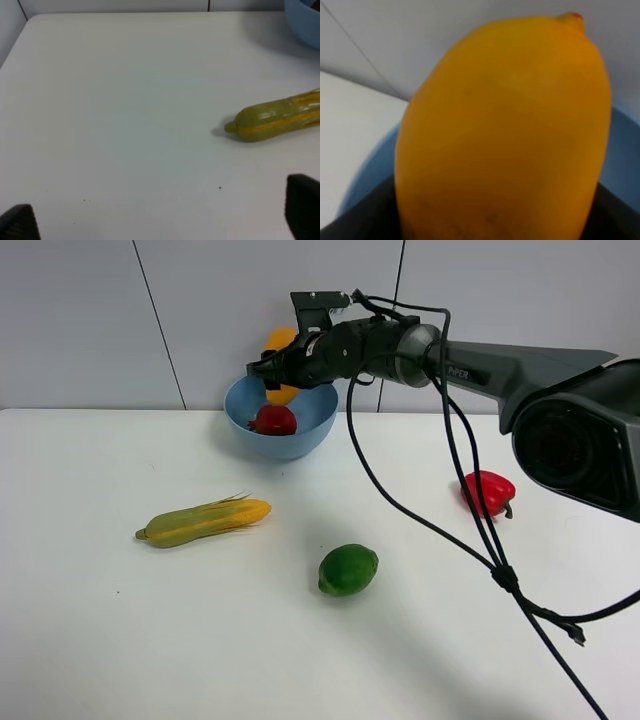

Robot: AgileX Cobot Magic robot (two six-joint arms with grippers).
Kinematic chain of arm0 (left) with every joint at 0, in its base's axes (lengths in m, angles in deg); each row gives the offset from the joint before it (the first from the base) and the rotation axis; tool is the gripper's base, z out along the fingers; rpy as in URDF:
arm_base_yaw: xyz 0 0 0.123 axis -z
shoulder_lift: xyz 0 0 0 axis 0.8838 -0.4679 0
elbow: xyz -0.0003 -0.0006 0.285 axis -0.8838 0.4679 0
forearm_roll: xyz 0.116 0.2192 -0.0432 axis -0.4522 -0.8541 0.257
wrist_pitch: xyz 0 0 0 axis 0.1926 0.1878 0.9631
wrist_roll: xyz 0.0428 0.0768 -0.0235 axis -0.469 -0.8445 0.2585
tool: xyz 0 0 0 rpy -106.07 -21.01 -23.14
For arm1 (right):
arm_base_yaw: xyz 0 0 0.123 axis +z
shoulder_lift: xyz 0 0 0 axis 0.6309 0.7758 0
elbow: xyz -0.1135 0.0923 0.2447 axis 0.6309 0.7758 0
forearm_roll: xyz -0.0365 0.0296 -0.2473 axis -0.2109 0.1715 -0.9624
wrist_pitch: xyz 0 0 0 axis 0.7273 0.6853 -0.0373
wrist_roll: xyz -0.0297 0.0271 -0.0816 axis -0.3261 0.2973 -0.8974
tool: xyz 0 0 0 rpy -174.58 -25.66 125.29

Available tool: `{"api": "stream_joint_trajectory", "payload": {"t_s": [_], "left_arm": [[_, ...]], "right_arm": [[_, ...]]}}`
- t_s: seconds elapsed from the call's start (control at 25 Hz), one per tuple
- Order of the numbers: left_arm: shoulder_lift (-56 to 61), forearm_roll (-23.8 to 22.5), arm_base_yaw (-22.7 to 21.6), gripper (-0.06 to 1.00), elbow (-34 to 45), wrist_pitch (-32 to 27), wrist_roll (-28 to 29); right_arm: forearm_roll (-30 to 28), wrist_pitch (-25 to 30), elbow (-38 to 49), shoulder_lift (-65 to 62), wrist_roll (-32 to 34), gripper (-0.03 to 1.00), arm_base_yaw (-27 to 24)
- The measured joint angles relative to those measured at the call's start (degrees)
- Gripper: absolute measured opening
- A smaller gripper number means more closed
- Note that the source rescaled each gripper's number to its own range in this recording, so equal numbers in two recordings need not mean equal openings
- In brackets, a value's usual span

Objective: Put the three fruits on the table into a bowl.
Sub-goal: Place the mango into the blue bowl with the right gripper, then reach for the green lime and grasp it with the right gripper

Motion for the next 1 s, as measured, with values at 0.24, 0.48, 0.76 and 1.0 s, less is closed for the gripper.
{"api": "stream_joint_trajectory", "payload": {"t_s": [0.24, 0.48, 0.76, 1.0], "left_arm": [[0.0, 0.0, 0.0, 1.00, 0.0, 0.0, 0.0], [0.0, 0.0, 0.0, 1.00, 0.0, 0.0, 0.0], [0.0, 0.0, 0.0, 1.00, 0.0, 0.0, 0.0], [0.0, 0.0, 0.0, 1.00, 0.0, 0.0, 0.0]], "right_arm": [[-2.2, -0.1, 0.0, 0.0, -0.5, 0.89, 0.0], [-2.3, 3.0, 0.0, -1.5, -0.5, 0.99, 0.2], [-2.0, 21.5, -0.4, -12.8, -1.1, 1.00, 1.7], [-1.9, 39.2, -0.5, -17.9, -4.7, 1.00, 4.3]]}}
